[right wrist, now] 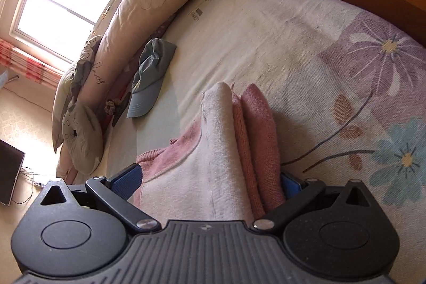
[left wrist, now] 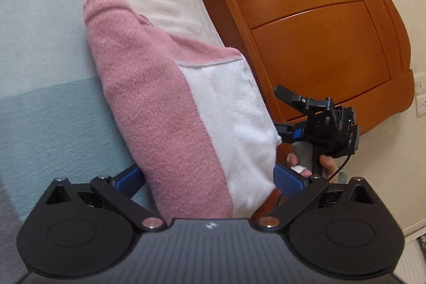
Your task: Fold clothes
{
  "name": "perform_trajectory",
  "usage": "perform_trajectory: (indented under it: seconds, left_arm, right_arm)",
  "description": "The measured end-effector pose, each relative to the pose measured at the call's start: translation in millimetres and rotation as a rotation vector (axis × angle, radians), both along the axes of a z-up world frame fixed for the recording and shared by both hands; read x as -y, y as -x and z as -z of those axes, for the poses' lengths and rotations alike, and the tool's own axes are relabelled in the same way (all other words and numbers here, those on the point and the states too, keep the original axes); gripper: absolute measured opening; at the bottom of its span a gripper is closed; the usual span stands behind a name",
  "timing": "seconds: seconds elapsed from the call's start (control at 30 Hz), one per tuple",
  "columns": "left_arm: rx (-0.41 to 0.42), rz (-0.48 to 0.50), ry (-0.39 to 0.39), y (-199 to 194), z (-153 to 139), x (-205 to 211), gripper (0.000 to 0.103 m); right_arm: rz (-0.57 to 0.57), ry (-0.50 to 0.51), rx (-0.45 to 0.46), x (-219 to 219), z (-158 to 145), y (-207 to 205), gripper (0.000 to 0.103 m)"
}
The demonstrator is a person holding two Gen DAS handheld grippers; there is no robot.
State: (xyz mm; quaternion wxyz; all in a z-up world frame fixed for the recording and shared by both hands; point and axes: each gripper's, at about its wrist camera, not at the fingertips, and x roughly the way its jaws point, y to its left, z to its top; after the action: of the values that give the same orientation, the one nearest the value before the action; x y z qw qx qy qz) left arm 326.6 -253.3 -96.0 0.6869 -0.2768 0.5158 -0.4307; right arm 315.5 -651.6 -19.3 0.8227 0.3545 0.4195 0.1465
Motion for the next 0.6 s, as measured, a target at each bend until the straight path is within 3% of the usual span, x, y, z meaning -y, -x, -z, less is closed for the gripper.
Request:
perform_trajectory:
  seconds: [0.1,0.2,0.3,0.37,0.43,0.5,0.53,0.6]
  left_arm:
    - [0.135,-0.013,-0.127,10.2,-25.3,-21.8,0.1]
    - [0.255,-0.026,-0.283,34.7,-36.4,-37.8,0.1]
    - [0.321,0.003,-0.375,41.9,-43.0,-37.4,0.101]
    - [0.351,0.02,-0.411,49.3,-41.8,-37.3,0.101]
    - [0.372,0.034,-0.448,54.9,-39.0,-30.9,0.101]
    - [0.394,0.041,-0.477,62.9,-40.5,-31.6,0.101]
    - [0.416,0.041,-0.491,67.1,-42.5,-32.9,0.101]
    - [0.46,0.04,-0.518,75.4,-46.4,-35.6,0.101]
  right_arm:
    - [0.031,0.089,0.089,1.0,-21.5,20.4,0.103]
    - [-0.029,0.157,0.243,-16.4,-52.1,44.1,0.103]
    - [-0.15,0.177,0.345,-40.4,-61.6,61.0,0.103]
    - [-0.183,0.227,0.319,-49.4,-51.0,64.9,0.103]
    - [-0.156,0.276,0.231,-45.1,-31.9,62.1,0.103]
    - [-0.109,0.308,0.18,-33.2,-17.2,62.6,0.094]
    - [-0.08,0.298,0.188,-30.0,-20.2,67.5,0.086]
    - [-0.027,0.28,0.205,-24.9,-26.7,77.4,0.089]
